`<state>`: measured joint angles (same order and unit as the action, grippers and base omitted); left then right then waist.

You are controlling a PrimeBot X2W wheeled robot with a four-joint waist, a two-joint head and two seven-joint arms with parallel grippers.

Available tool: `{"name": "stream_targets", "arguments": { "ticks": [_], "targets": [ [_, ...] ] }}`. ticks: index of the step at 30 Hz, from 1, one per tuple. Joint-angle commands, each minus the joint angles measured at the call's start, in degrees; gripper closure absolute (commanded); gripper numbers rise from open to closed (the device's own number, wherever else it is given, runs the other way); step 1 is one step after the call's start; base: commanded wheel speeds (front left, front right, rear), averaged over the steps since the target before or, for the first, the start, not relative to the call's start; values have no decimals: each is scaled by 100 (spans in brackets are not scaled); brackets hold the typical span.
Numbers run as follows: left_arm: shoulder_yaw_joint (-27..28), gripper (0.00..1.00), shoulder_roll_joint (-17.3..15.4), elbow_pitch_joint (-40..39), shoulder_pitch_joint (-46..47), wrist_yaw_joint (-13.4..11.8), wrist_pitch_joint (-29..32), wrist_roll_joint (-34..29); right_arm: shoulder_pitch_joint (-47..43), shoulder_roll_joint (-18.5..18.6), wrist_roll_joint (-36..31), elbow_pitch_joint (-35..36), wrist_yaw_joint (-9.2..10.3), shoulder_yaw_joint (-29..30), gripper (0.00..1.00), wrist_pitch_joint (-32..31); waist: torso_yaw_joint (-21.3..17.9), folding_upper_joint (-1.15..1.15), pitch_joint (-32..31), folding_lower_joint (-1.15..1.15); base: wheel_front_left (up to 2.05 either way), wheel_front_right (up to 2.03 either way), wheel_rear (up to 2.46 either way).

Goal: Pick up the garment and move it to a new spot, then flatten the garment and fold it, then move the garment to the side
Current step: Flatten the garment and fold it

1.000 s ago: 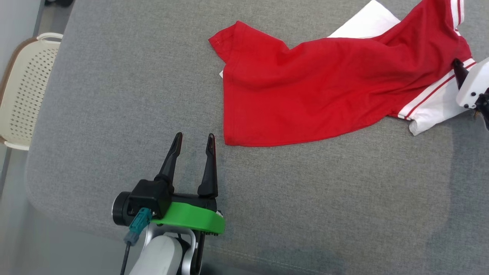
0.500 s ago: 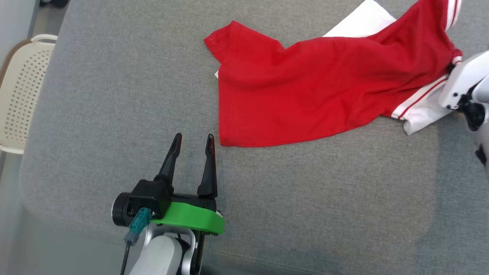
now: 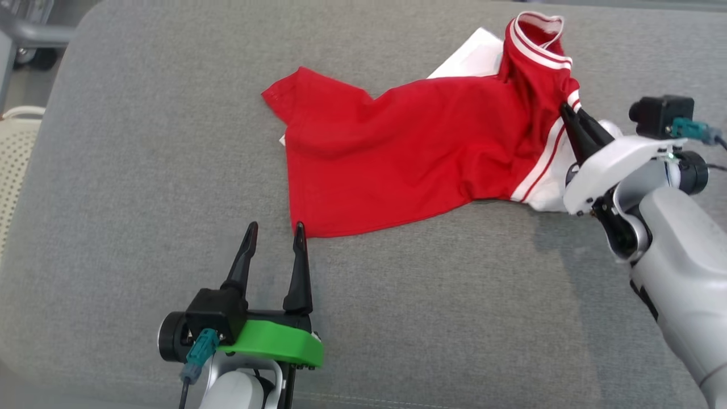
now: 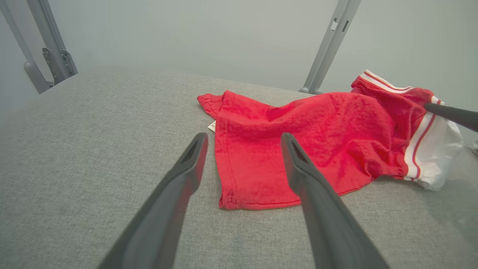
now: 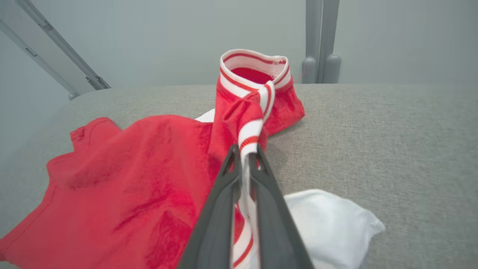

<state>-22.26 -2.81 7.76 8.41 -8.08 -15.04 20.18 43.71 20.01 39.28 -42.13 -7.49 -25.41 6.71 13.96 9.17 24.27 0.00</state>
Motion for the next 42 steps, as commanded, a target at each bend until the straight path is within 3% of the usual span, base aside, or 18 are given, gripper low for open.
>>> {"name": "stream_targets", "arguments": {
  "ticks": [1,10,18,22,27,34,42],
  "targets": [
    [32,0,-21,23,-129,18,-18,-51,-319,-23,20,306,-1,77,100,105,-285,-1,-288,0,0,0,0],
    [85,0,-21,44,-275,10,-18,-83,-1543,-324,-553,1946,-1,886,100,-124,-561,-1,-592,0,0,0,0],
    [121,0,-21,7,-322,40,-18,-60,-3003,-1329,-1357,4137,-1,2222,100,-1260,-566,-1,-644,0,0,0,0],
    [92,0,-20,-26,-218,75,-18,-24,-3234,-1609,-1634,4554,-1,2754,100,-1707,-465,-1,-515,0,0,0,0],
    [40,0,-20,-32,-61,74,-18,23,-2781,-1680,-2225,3874,-1,3355,100,-1678,-269,-1,-303,0,0,0,0],
    [-18,0,-18,-20,98,84,-18,65,-1556,-1591,-2754,1966,-1,4007,100,-1223,52,-1,-1,0,0,0,0],
    [-127,0,-17,-9,241,53,-18,129,-189,-1248,-3236,-91,-1,4430,100,-691,400,-1,225,0,0,0,0]
  ]
}}
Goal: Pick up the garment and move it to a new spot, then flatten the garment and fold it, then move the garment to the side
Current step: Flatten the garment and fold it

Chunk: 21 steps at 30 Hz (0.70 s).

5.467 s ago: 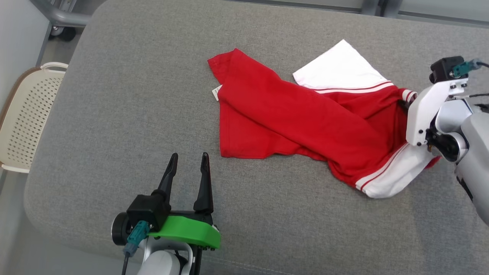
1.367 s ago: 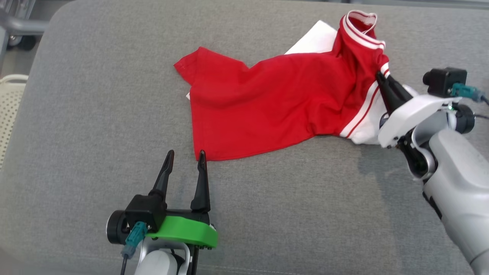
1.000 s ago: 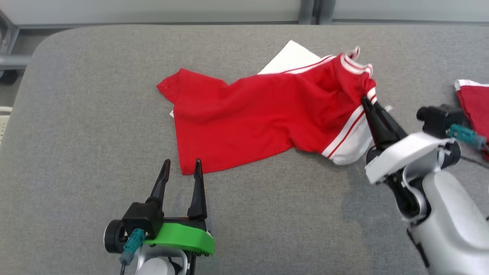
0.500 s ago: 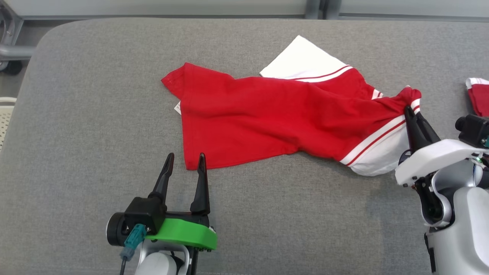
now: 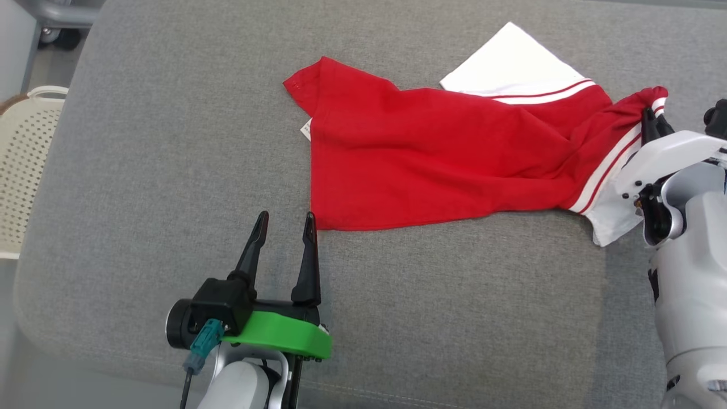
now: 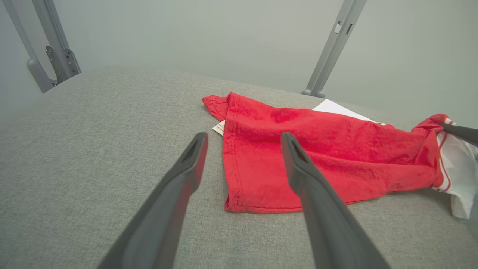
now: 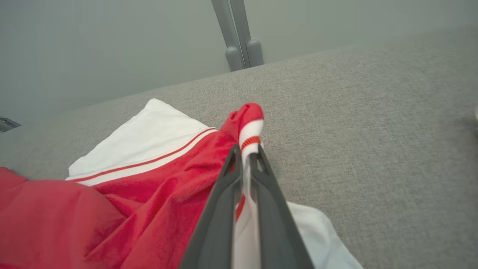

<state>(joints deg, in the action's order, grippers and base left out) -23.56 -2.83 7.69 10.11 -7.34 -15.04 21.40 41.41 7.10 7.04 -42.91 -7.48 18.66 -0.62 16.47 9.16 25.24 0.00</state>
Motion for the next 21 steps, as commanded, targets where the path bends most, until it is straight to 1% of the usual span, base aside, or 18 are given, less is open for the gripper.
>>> {"name": "stream_targets", "arguments": {
  "ticks": [1,4,5,6,7,8,11,14,17,21],
  "targets": [
    [-2,0,-15,4,91,-25,-18,20,182,73,-74,-232,-2,96,100,123,181,1,145,0,0,0,0],
    [-12,0,-15,27,118,-20,-18,41,558,105,-276,-823,-2,235,100,328,240,1,171,0,0,0,0],
    [-14,0,-15,28,117,-22,-18,45,670,110,-322,-983,-2,270,91,391,250,1,175,0,0,0,0],
    [-20,0,-15,25,113,-31,-18,48,785,113,-362,-1131,-2,295,69,475,254,1,175,0,0,0,0],
    [-18,0,-15,21,113,-42,-18,50,890,113,-414,-1257,-2,279,27,567,250,1,172,0,0,0,0],
    [-5,0,-15,23,114,-57,-18,48,974,116,-452,-1392,-2,279,0,625,235,1,162,0,0,0,0],
    [21,0,-15,34,120,-72,-18,35,1224,82,-579,-1720,-2,166,0,782,143,1,115,0,0,0,0],
    [30,0,-16,46,109,-52,-18,19,1348,66,-637,-1892,-2,45,0,835,48,1,73,0,0,0,0],
    [58,0,-16,65,102,-24,-18,-33,1511,87,-648,-2071,-1,-232,0,929,-121,1,8,0,0,0,0],
    [124,0,-16,78,88,6,-18,-105,1544,110,-439,-2124,-2,-656,0,1169,-380,1,-124,0,0,0,0]
  ]
}}
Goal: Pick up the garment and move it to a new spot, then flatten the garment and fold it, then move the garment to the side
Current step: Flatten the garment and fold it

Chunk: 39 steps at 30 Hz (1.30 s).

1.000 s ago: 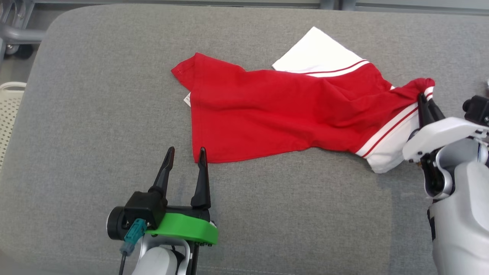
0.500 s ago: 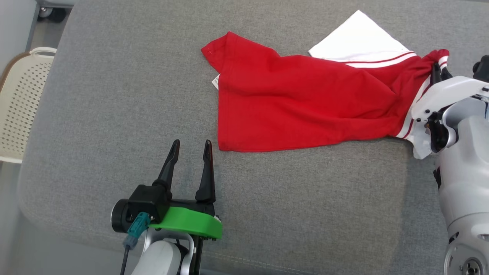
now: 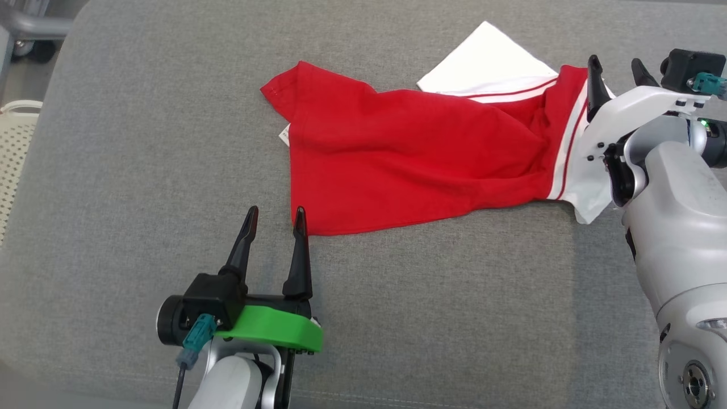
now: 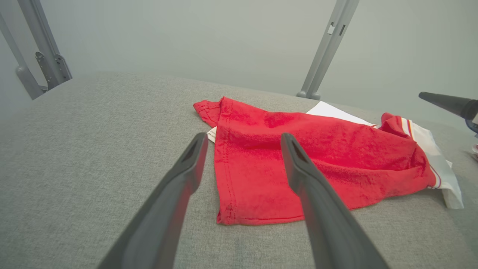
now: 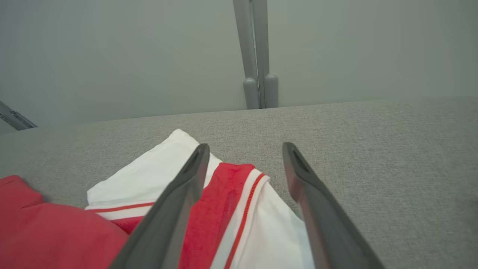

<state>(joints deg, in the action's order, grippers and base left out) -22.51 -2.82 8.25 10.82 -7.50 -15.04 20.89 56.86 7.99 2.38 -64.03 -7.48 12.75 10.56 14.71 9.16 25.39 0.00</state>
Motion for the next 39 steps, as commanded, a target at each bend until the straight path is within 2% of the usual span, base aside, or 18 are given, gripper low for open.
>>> {"name": "stream_targets", "arguments": {
  "ticks": [1,7,12,16,21,30,33,39],
  "targets": [
    [43,0,-18,25,10,29,-18,-58,-39,37,100,22,-2,-189,0,113,-271,1,-178,0,0,0,0],
    [199,0,-59,71,-119,69,-18,-55,-544,71,838,596,-2,-930,0,369,-705,1,-476,0,0,0,0],
    [327,0,-130,122,-253,63,-18,8,-1366,273,1464,1532,-1,-1460,0,421,-1003,1,-757,0,0,0,0],
    [431,0,-151,73,-392,91,-18,84,-2164,428,1741,2424,-1,-1634,0,430,-1177,1,-979,0,0,0,0],
    [531,0,-233,1,-717,120,-18,197,-3377,434,1517,3771,-2,-1467,0,345,-1279,1,-1255,0,0,0,0],
    [647,0,-372,-205,-1249,40,-12,287,-4927,-74,1067,5708,-1,-1163,0,-204,-1267,1,-1548,0,0,0,0],
    [646,0,-449,-265,-1411,18,7,277,-5308,-221,974,6166,-1,-1123,0,-325,-1252,1,-1640,0,0,0,0],
    [665,0,-518,-341,-1602,14,8,320,-5722,-391,903,6622,-1,-1028,0,-433,-1247,1,-1696,0,0,0,0]
  ]
}}
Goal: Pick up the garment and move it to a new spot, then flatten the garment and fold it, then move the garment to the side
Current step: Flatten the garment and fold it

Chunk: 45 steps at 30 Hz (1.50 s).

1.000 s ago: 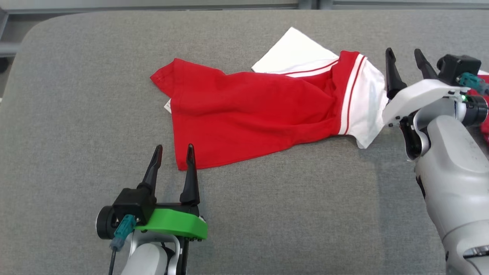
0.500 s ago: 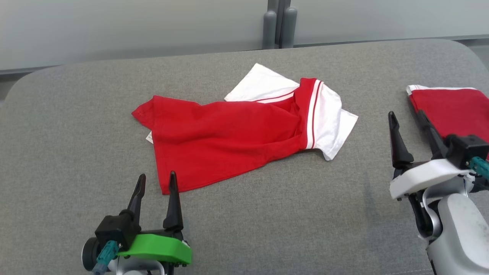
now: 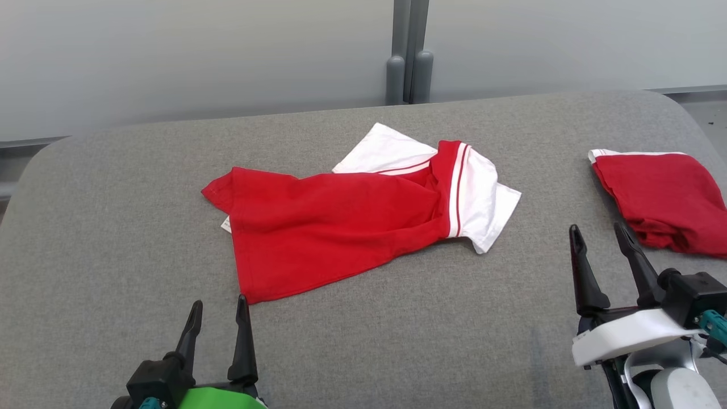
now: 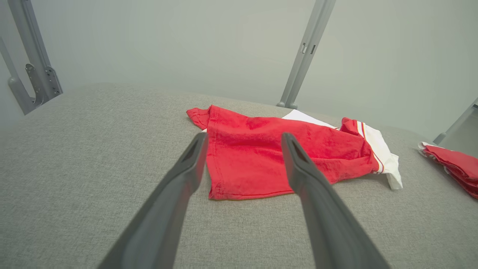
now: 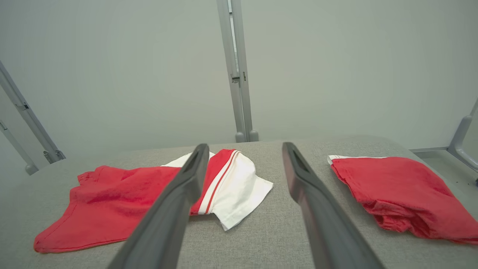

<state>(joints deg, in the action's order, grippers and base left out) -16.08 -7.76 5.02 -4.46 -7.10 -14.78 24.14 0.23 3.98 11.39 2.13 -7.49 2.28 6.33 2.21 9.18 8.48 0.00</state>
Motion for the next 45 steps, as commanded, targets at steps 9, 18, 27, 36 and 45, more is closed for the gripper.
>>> {"name": "stream_targets", "arguments": {
  "ticks": [9,18,27,36,45],
  "targets": [
    [40,0,-118,-79,-65,-52,12,5,-250,-83,3,232,-1,-25,0,-117,21,-1,-24,0,0,0,0],
    [11,0,-148,-56,-57,-90,6,-13,-238,-103,74,165,-1,-95,0,-96,86,-1,-69,0,0,0,0],
    [3,0,-178,-110,-73,-132,7,-7,-198,-101,126,145,-1,-106,0,-66,116,-1,-80,0,0,0,0],
    [-67,0,-139,-107,-27,-97,99,97,-157,-102,138,117,-1,-73,0,-64,118,-1,-69,0,0,0,0],
    [-139,0,163,561,314,24,905,772,-102,-102,156,69,-1,-80,0,-75,77,-1,39,0,0,0,0]
  ]
}}
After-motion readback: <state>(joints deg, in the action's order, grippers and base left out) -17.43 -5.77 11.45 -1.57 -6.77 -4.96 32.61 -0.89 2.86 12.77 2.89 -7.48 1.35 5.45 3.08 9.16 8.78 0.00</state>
